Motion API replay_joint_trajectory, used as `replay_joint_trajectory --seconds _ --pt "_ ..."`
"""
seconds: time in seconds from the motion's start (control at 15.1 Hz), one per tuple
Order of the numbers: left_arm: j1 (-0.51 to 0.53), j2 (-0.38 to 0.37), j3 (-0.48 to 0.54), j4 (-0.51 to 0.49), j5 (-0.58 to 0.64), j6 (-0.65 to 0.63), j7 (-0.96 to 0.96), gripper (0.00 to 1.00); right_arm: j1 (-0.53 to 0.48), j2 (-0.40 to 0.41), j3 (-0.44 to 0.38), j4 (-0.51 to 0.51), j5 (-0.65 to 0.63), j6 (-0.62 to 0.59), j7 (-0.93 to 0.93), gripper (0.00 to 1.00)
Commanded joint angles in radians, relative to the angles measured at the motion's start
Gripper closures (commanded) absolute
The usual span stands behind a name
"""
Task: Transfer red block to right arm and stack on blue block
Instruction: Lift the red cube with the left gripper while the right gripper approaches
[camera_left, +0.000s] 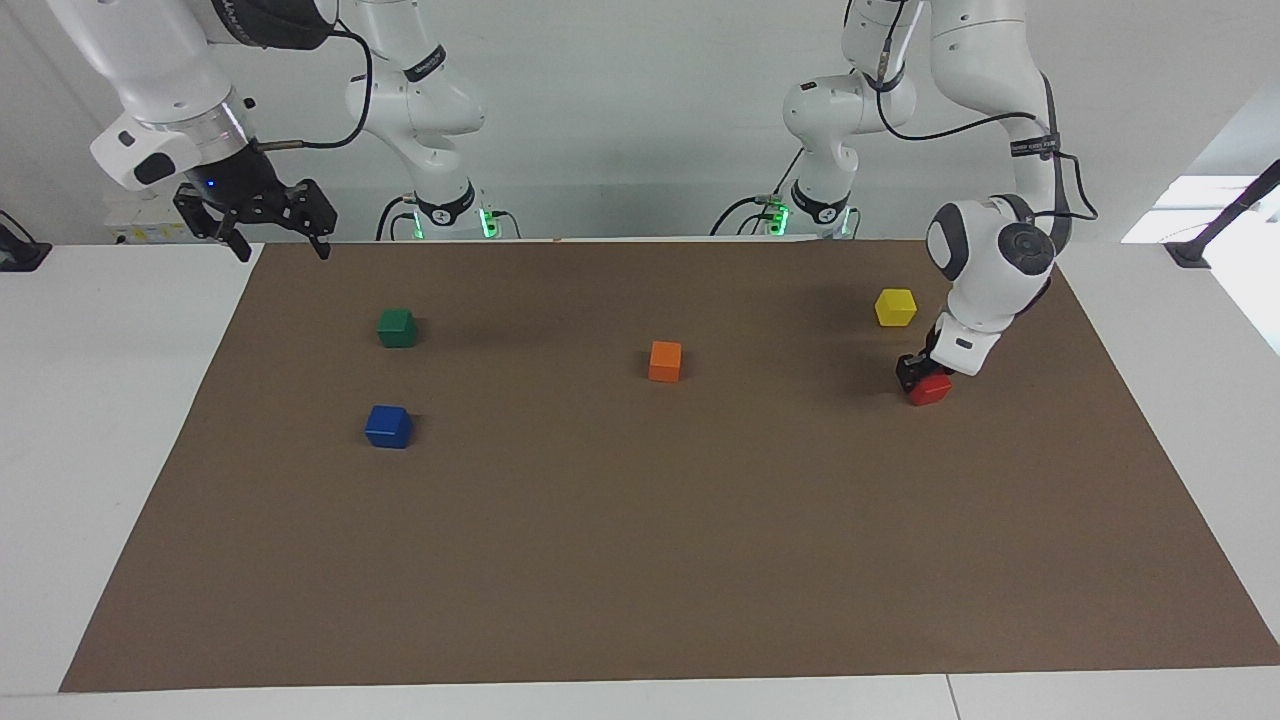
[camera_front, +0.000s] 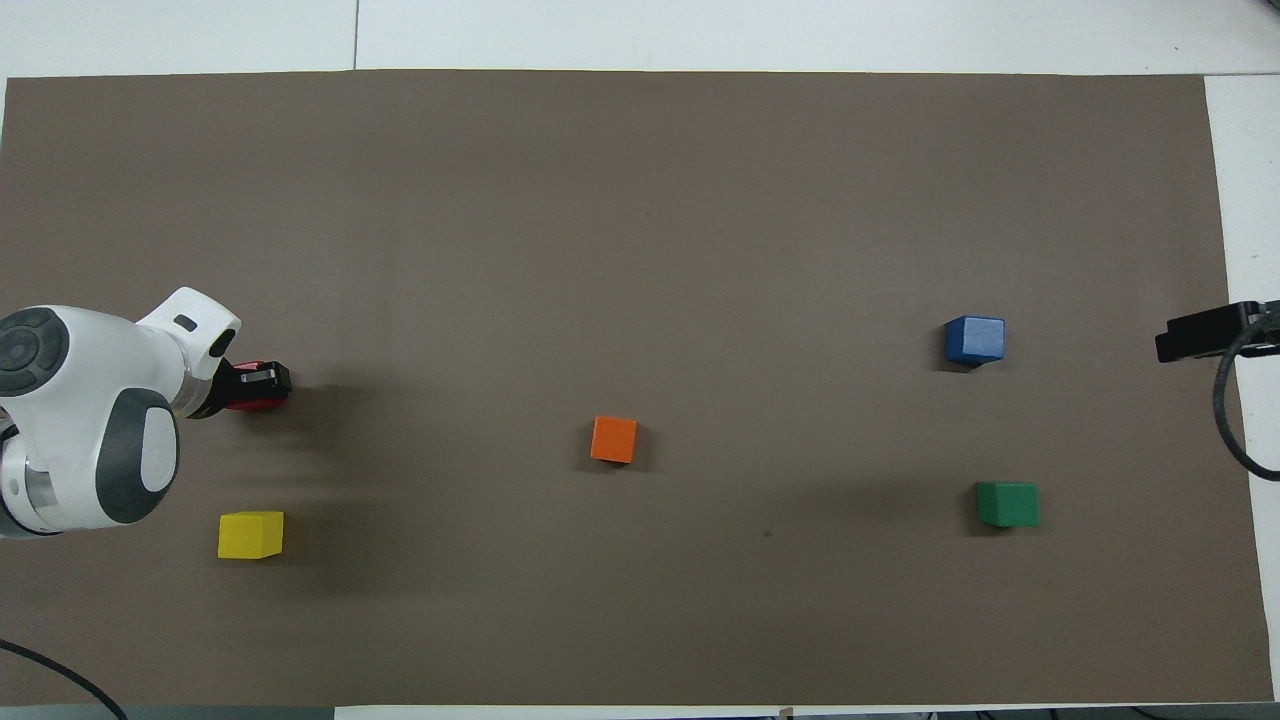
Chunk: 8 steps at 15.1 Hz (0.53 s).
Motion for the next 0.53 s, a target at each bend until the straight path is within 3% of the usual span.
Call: replay_joint_trajectory --seconds 0.0,0.2,0.46 --pt "-0.057 -0.02 0.003 0.202 -0.129 -0.252 -0.166 1.0 -0.02 -0.027 0.008 -0.025 0.016 -0.01 -0.006 0.0" --pt "-0.065 -0.058 -0.017 0.315 -0.295 -0.401 -0.403 1.0 -0.021 -0.027 0.008 -0.028 0.016 -0.008 -0.029 0.0" --pt "-0.065 -0.144 -0.094 0.318 -0.527 -0.405 -0.693 1.0 -0.042 -0.054 0.007 -0.08 0.07 -0.001 -0.127 0.0"
